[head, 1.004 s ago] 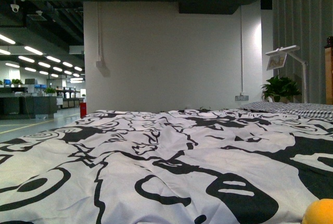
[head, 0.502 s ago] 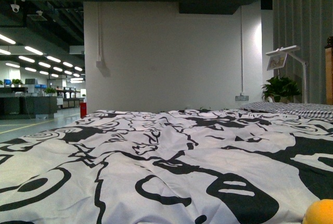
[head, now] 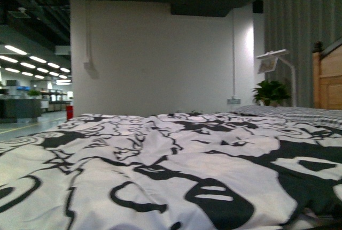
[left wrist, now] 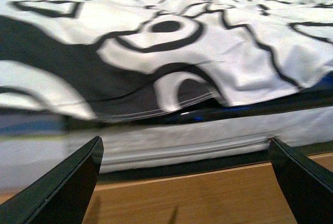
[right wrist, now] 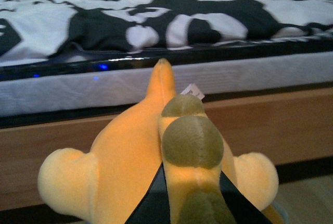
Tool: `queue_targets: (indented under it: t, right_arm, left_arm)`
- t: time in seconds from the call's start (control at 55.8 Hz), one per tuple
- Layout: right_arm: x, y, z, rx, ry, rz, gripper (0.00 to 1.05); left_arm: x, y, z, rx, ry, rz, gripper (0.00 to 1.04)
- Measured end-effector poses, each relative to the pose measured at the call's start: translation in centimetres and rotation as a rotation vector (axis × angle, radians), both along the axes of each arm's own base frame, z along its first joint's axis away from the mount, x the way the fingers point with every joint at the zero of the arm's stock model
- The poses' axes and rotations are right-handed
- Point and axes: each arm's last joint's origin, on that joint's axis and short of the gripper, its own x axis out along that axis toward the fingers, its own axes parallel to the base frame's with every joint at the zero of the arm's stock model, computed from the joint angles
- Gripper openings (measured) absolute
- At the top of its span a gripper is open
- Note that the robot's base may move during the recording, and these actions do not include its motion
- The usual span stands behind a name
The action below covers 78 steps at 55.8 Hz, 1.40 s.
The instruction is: Put away toys
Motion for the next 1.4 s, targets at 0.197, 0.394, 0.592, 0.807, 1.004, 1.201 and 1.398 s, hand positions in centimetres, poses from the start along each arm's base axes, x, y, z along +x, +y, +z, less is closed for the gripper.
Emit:
queue_targets:
  t: [0.197, 0.394, 0.592, 0.807, 1.004, 1.201, 1.398]
  right_arm:
    - [-0.01, -0.04, 0.01, 0.000, -0.002, -0.013, 0.07]
    - [-0.01, -0.02, 0.01, 0.000, -0.001, -0.007, 0.07]
    - [0.00, -0.02, 0.01, 0.000, -0.001, -0.008, 0.07]
    - [-0.01, -0.02, 0.01, 0.000, -0.001, -0.008, 0.07]
    - [-0.01, -0.02, 0.01, -0.001, -0.002, -0.007, 0.07]
    - [-0.01, -0.02, 0.01, -0.001, -0.001, -0.008, 0.07]
    - [-0.01, -0.02, 0.01, -0.001, -0.001, -0.008, 0.07]
  left_arm:
    - [0.00, -0.01, 0.00, 0.000, 0.000, -0.003, 0.98]
    - [0.00, -0.01, 0.00, 0.000, 0.000, -0.002, 0.98]
    - [0.00, 0.00, 0.00, 0.000, 0.000, -0.002, 0.98]
    - [0.00, -0.01, 0.00, 0.000, 0.000, -0.002, 0.98]
    - [0.00, 0.00, 0.00, 0.000, 0.000, 0.000, 0.98]
    - [0.00, -0.01, 0.00, 0.000, 0.000, -0.002, 0.98]
    - [0.00, 0.00, 0.00, 0.000, 0.000, -0.001, 0.98]
